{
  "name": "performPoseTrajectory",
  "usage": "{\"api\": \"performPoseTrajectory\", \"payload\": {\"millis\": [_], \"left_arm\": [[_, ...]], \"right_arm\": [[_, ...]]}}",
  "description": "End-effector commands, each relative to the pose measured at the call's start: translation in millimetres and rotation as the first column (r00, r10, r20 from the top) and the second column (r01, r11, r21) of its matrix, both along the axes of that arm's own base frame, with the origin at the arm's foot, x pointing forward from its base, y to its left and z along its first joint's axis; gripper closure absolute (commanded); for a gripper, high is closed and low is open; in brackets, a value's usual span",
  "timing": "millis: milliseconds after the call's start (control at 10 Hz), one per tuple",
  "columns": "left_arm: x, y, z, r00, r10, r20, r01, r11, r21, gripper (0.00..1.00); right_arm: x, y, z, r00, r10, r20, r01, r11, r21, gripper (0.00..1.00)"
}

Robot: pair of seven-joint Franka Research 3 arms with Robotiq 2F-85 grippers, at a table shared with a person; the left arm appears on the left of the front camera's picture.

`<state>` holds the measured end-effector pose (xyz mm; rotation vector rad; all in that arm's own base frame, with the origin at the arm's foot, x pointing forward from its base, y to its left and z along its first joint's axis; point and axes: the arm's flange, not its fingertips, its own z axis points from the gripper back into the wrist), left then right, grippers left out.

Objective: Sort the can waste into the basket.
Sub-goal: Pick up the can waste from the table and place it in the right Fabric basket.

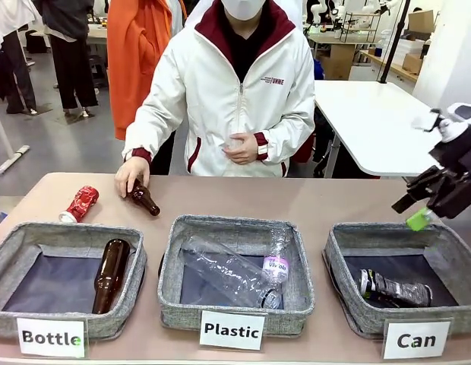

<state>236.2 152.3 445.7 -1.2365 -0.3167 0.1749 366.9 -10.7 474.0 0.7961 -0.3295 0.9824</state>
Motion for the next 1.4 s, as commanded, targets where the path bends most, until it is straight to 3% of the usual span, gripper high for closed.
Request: {"api": "performPoseTrajectory", "payload": {"millis": [0, 100, 200, 300, 500, 600, 900, 1100, 1200, 1300], "left_arm": [[-4.1, -0.7, 1.1, 1.0, -0.004, -0.013, 0.004, 1.0, 0.001, 0.0], [-4.1, -0.7, 1.1, 1.0, -0.004, -0.013, 0.004, 1.0, 0.001, 0.0], [-4.1, -0.7, 1.1, 1.0, -0.004, -0.013, 0.004, 1.0, 0.001, 0.0], [-4.1, -0.7, 1.1, 1.0, -0.004, -0.013, 0.004, 1.0, 0.001, 0.0], [-4.1, -0.7, 1.1, 1.0, -0.004, -0.013, 0.004, 1.0, 0.001, 0.0], [-4.1, -0.7, 1.1, 1.0, -0.004, -0.013, 0.004, 1.0, 0.001, 0.0], [0.0, 0.0, -0.1, 1.0, 0.0, 0.0, 0.0, 1.0, 0.0, 0.0], [-44.3, 70.4, 72.0, 0.974, 0.141, 0.175, -0.145, 0.989, 0.014, 0.0], [-66.5, 91.0, 99.0, 0.956, 0.178, 0.234, -0.187, 0.982, 0.015, 0.0], [-73.3, 98.2, 105.6, 0.949, 0.2, 0.244, -0.207, 0.978, 0.004, 0.0]], "right_arm": [[1.3, -23.7, -4.6, 0.899, -0.402, -0.173, 0.43, 0.732, 0.529, 0.0], [4.2, -32.2, -11.3, 0.852, -0.441, -0.283, 0.513, 0.594, 0.62, 0.0], [3.6, -43.1, -17.5, 0.817, -0.466, -0.341, 0.562, 0.506, 0.654, 0.0], [3.7, -49.9, -23.7, 0.82, -0.431, -0.376, 0.561, 0.48, 0.674, 0.0], [15.8, -60.8, -37.5, 0.789, -0.465, -0.4, 0.6, 0.447, 0.663, 0.0], [4.6, -65.6, -29.3, 0.879, -0.361, -0.311, 0.476, 0.693, 0.541, 0.0], [4.6, -65.6, -29.3, 0.879, -0.361, -0.311, 0.476, 0.693, 0.541, 0.0], [4.6, -65.6, -29.3, 0.879, -0.361, -0.311, 0.476, 0.693, 0.541, 0.0], [4.6, -65.6, -29.3, 0.879, -0.361, -0.311, 0.476, 0.693, 0.541, 0.0], [4.6, -65.6, -29.3, 0.879, -0.361, -0.311, 0.476, 0.693, 0.541, 0.0]]}}
